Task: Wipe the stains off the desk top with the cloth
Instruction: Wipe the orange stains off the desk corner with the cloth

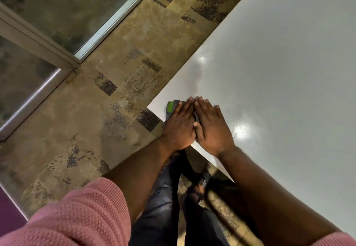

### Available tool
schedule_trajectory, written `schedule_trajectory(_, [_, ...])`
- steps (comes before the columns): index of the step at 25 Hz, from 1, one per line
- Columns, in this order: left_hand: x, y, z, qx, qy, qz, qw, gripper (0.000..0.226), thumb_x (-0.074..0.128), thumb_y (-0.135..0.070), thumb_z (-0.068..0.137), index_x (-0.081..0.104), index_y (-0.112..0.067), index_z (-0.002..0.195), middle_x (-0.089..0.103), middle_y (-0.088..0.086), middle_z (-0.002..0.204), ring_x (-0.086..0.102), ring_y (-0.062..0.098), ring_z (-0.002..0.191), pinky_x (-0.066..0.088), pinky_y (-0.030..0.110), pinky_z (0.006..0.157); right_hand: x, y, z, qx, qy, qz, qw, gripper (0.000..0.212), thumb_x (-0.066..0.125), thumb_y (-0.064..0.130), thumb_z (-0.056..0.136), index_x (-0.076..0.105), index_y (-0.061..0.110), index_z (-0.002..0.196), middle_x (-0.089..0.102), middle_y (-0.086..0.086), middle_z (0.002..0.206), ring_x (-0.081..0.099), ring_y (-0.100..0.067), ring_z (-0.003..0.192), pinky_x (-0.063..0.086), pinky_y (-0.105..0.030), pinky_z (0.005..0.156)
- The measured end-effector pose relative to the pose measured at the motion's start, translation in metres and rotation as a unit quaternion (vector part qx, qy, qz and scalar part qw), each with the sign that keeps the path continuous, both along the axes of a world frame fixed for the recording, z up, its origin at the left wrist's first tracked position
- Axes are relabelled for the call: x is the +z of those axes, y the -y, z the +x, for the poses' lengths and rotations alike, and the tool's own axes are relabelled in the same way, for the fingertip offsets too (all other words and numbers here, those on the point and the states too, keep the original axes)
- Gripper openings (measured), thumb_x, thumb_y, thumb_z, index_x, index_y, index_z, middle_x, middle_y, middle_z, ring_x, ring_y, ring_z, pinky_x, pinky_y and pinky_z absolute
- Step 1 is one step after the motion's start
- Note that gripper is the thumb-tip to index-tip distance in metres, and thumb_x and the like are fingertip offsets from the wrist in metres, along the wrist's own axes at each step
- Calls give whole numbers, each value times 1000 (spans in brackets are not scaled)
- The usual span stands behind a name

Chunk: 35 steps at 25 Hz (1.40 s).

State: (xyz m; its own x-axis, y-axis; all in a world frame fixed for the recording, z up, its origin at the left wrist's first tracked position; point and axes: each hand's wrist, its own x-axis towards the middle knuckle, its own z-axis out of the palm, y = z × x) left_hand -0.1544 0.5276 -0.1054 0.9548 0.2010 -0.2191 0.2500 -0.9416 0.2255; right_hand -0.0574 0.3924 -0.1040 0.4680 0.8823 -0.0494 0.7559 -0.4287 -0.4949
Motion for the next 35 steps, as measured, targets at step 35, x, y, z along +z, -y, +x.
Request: schedule_trajectory(35, [-22, -174, -20, -67, 30, -132, 989, 78, 10, -62, 106, 9, -11, 164, 0, 4, 173, -4, 15, 160, -3, 38, 130, -12, -168, 20, -251, 120, -91, 956, 61, 30, 48, 107, 25, 29, 165, 24, -1, 173, 13, -28, 161, 4, -66, 124])
